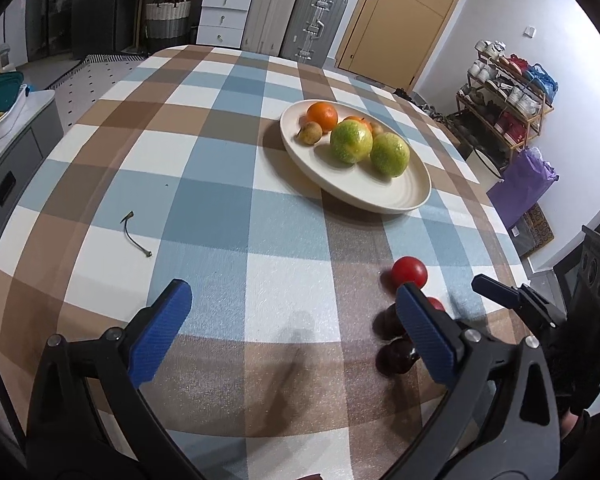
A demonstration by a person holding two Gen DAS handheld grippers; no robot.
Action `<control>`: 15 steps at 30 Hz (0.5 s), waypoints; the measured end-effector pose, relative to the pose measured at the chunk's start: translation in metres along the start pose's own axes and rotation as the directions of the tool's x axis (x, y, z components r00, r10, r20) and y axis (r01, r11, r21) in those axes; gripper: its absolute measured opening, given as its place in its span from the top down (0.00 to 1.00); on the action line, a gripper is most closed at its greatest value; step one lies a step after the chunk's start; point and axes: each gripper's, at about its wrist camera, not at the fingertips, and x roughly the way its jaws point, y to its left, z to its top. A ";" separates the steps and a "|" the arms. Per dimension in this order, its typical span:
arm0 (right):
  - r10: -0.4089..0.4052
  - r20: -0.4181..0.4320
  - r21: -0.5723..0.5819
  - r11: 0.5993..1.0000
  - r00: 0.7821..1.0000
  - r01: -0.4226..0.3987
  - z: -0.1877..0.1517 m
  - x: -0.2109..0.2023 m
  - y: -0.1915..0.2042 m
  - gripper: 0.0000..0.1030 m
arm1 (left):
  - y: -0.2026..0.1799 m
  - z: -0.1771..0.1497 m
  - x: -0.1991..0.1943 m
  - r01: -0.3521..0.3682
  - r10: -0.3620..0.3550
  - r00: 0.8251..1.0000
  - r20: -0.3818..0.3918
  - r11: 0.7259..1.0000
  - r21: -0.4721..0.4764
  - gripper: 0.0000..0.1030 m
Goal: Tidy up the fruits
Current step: 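Withdraw both tools toward the tomatoes and plums, then close the right tool on a red tomato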
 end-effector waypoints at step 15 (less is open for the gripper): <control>-0.017 -0.066 -0.098 0.995 0.998 0.010 -0.001 0.014 0.022 0.52 | 0.014 -0.004 0.004 0.010 -0.010 1.000 -0.016 1.000 -0.027 0.02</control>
